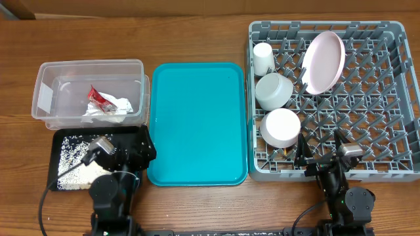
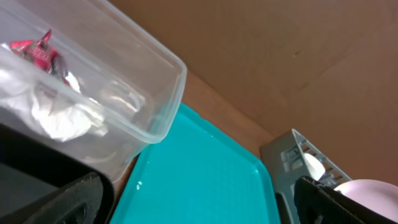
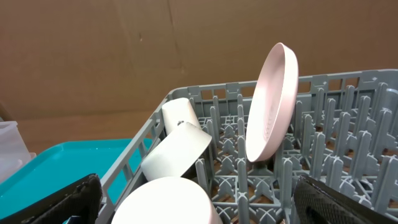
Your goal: Sort waste into correct bins and load items into the dishwasher
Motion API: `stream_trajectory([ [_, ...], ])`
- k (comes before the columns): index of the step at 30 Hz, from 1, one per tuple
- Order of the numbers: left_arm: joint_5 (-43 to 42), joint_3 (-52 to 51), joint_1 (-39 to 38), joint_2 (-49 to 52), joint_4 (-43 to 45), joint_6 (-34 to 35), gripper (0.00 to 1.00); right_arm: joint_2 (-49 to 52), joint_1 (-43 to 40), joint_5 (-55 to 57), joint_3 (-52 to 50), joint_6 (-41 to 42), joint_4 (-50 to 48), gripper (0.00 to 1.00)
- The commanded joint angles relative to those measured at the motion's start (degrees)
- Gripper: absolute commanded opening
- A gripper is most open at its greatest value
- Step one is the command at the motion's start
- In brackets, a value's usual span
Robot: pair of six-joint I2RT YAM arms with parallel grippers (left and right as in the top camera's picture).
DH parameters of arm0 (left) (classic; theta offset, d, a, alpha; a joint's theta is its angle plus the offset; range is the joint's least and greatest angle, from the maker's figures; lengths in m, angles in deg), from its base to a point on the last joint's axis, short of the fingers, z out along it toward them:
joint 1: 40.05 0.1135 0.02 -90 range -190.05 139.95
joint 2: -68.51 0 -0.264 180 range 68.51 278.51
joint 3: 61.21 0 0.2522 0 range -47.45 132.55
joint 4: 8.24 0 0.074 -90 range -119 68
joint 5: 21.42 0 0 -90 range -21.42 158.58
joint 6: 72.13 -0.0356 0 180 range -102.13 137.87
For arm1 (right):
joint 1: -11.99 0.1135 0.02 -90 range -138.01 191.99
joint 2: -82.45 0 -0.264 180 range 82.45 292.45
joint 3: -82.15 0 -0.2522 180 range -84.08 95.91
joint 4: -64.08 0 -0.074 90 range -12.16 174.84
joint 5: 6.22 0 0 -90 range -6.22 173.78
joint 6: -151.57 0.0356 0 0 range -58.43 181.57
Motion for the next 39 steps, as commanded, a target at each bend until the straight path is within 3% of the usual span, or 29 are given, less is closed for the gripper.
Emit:
stream_trajectory([
  [1,1.4,-3.8,-0.4,-2.6,0.9,-0.8,1.0,-0.6,-0.2,-0.3,-0.6,0.2,-0.2,1.0],
  [13,2.0,-3.8,-0.4,-12.7,-8.9,-28.6,1.0,-0.6,-0.2,-0.3,-0.6,0.2,-0.2,1.0],
  [20,2.0,-3.8,-0.6,-17.2,-8.9,-39.1,1.0,-0.6,-0.2,-0.3,-0.6,0.2,-0.2,1.0],
  [25,2.1,-3.8,-1.9,-18.2,-9.0,-43.1,1.0,-0.6,-0.2,-0.3,-0.6,0.2,-0.2,1.0],
  [39,2.3,-3.8,-3.7,-18.2,-8.9,-43.2,1.0,-0.6,-0.2,-0.3,-0.6,0.2,-0.2,1.0],
])
